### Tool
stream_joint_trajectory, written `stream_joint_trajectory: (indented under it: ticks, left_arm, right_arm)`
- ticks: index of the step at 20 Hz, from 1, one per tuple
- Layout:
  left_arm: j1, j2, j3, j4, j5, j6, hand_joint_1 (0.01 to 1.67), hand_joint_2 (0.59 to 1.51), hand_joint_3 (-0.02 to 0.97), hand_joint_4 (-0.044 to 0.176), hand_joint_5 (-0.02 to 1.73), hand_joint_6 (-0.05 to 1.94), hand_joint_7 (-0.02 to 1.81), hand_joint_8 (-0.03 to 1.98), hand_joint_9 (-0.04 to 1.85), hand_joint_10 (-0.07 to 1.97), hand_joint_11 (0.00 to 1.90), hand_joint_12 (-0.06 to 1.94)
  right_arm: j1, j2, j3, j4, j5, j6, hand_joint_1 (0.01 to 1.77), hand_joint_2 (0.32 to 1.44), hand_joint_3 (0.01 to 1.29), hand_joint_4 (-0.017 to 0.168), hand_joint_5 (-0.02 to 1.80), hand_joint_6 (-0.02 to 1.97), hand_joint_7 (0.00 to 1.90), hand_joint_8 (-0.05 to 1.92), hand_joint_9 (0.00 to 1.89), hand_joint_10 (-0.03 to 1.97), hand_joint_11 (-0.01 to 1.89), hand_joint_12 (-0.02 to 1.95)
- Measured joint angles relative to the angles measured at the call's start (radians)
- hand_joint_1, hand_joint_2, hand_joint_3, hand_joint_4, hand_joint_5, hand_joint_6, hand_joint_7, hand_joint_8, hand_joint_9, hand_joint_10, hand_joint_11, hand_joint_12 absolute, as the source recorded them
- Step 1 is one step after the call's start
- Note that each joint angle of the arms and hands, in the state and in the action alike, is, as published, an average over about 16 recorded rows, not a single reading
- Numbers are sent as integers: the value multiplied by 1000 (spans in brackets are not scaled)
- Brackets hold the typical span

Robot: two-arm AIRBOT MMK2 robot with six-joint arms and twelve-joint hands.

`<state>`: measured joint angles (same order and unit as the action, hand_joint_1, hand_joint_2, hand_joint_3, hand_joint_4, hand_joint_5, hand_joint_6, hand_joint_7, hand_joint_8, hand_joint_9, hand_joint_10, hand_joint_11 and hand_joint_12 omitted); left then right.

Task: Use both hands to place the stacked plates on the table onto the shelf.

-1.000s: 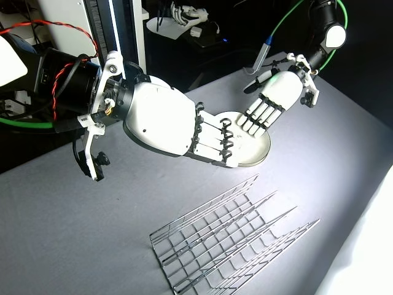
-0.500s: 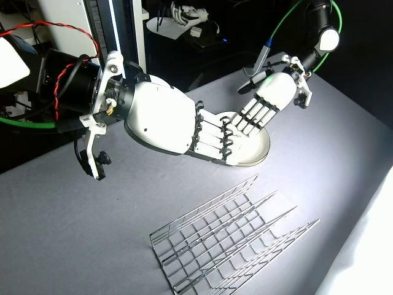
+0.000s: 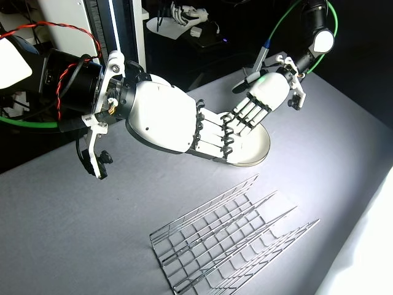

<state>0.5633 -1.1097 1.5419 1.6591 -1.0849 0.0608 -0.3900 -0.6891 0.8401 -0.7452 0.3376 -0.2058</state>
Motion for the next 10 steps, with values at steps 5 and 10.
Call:
stream_joint_trajectory:
  ticks: [5,10]
  left_arm:
    - [-50,-3,31,48,-14,-19,15,1119,18,-3,-2,2,13,-6,14,-1,14,13]
    - [-88,-14,78,89,-33,-41,15,1114,18,-1,3,8,19,-3,19,6,14,9]
  right_arm:
    - [-2,-2,-1,0,1,0,20,1281,20,-4,41,14,41,2,19,-6,22,7]
    - [-5,-3,-2,0,2,0,20,1281,20,-4,44,14,41,6,19,-6,22,6]
